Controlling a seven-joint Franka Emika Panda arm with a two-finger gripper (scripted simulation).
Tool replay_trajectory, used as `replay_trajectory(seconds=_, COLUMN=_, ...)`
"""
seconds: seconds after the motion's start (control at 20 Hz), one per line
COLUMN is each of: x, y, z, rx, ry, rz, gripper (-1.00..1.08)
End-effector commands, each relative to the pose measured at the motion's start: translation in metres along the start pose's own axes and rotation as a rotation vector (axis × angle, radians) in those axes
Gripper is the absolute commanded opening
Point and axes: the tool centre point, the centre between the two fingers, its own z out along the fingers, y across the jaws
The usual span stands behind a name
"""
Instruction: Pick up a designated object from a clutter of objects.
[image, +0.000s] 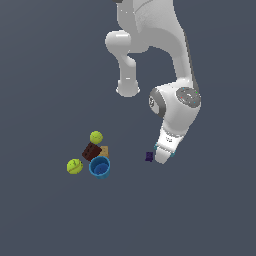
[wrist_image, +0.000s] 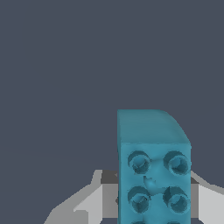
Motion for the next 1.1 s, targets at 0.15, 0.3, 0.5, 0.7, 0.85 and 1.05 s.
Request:
replay_trajectory(seconds=0.15, x=-0.035, y=0.028, z=-0.053, rx=-0.001, ry=0.002, rz=0.0, gripper=-1.0)
replay_trajectory(seconds=0.3, x=-0.055, y=0.043, z=-0.083, rx=0.0, ry=0.003, rz=-0.001, gripper=-1.0)
replay_trajectory(seconds=0.5, x=-0.081, y=0.064, z=-0.122, rx=0.001, ry=0.004, rz=-0.001, gripper=-1.0)
replay_trajectory(seconds=0.7, x=-0.107, y=0.085, z=-0.162, rx=0.001, ry=0.005, rz=-0.001, gripper=-1.0)
replay_trajectory(seconds=0.85, x=-0.127, y=0.101, z=-0.192, rx=0.001, ry=0.005, rz=-0.001, gripper=-1.0)
replay_trajectory(seconds=1.05, x=-0.153, y=0.122, z=-0.23, rx=0.001, ry=0.005, rz=-0.001, gripper=-1.0)
